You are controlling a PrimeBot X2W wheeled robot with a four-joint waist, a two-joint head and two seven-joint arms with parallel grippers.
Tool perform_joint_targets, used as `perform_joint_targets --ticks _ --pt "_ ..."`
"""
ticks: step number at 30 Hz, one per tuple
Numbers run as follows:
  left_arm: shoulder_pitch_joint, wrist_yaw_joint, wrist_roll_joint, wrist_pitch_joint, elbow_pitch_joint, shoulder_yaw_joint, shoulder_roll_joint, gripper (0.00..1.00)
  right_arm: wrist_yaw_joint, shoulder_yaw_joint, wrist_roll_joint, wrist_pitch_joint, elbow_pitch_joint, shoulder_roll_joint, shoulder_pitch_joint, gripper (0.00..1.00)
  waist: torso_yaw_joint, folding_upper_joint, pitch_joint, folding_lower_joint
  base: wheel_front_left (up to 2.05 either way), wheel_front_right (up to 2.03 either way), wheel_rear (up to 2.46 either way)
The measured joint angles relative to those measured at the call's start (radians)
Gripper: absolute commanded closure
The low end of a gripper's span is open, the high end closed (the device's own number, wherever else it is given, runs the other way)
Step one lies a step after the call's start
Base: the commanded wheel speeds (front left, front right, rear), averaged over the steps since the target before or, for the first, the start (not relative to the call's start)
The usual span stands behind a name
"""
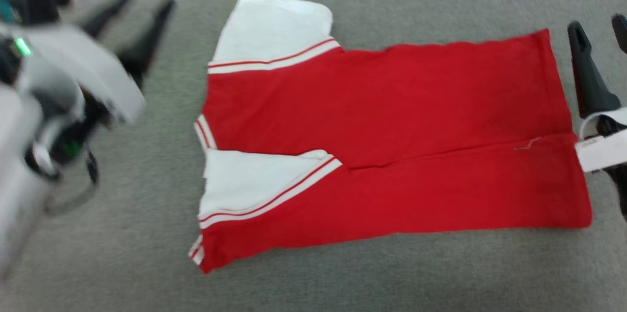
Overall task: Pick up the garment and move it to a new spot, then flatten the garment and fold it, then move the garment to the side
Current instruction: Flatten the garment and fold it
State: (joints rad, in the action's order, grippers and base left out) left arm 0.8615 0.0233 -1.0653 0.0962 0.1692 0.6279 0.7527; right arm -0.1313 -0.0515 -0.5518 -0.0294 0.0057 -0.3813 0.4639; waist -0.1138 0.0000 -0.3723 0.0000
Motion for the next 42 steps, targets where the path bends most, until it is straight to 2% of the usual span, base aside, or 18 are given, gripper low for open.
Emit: perform_joint_targets --ticks 2,6,12,18,25,26,28,31,35,42 --pt "0.103 -0.011 0.058 0.026 0.089 0.021 -0.009 0.0 0.0 -0.013 0.006 0.04 0.011 0.021 0.021 0.0 -0.021 0.0 -0.019 0.0 0.0 0.0 0.0" --pt "0.287 -0.06 0.128 0.122 0.268 0.079 -0.057 0.0 0.0 -0.034 0.008 0.094 0.024 0.047 0.039 0.0 -0.069 0.0 -0.062 -0.0001 0.0 0.0 0.0" --pt "0.467 -0.131 0.11 0.368 0.491 0.145 -0.1 0.0 0.0 -0.065 0.004 0.133 0.045 0.067 0.04 0.0 -0.151 0.0 -0.124 0.0 0.0 0.0 0.0" --pt "0.581 -0.148 0.044 0.625 0.62 0.186 -0.107 0.0 0.0 -0.092 -0.009 0.146 0.049 0.068 0.04 0.0 -0.224 0.0 -0.179 0.0 0.0 0.0 0.0" --pt "0.641 -0.151 0.01 0.791 0.663 0.24 -0.085 0.0 0.0 -0.127 -0.029 0.162 0.055 0.062 0.055 0.0 -0.289 0.0 -0.235 0.0 0.0 0.0 0.0" --pt "0.646 -0.151 0.0 0.797 0.66 0.24 -0.083 0.1 0.0 -0.129 -0.03 0.164 0.057 0.059 0.057 0.0 -0.295 0.0 -0.242 0.0 0.0 0.0 0.0" --pt "0.655 -0.151 -0.021 0.815 0.641 0.244 -0.076 1.0 0.0 -0.13 -0.039 0.166 0.062 0.054 0.061 0.0 -0.305 0.0 -0.256 0.0 0.0 0.0 0.0" --pt "0.665 -0.151 -0.056 0.838 0.626 0.247 -0.07 1.0 0.0 -0.153 -0.076 0.145 0.066 0.04 0.086 0.0 -0.312 0.0 -0.272 0.0 0.0 0.0 0.0" --pt "0.672 -0.151 -0.08 0.84 0.599 0.259 -0.075 1.0 0.0 -0.216 -0.11 0.061 0.082 -0.023 0.188 0.0 -0.306 0.0 -0.283 0.0 0.0 0.0 0.0" --pt "0.698 -0.151 -0.108 0.818 0.547 0.293 -0.105 1.0 0.0 -0.344 -0.181 -0.297 0.226 -0.136 0.444 0.0 -0.267 0.0 -0.303 0.0 0.0 0.0 0.0"
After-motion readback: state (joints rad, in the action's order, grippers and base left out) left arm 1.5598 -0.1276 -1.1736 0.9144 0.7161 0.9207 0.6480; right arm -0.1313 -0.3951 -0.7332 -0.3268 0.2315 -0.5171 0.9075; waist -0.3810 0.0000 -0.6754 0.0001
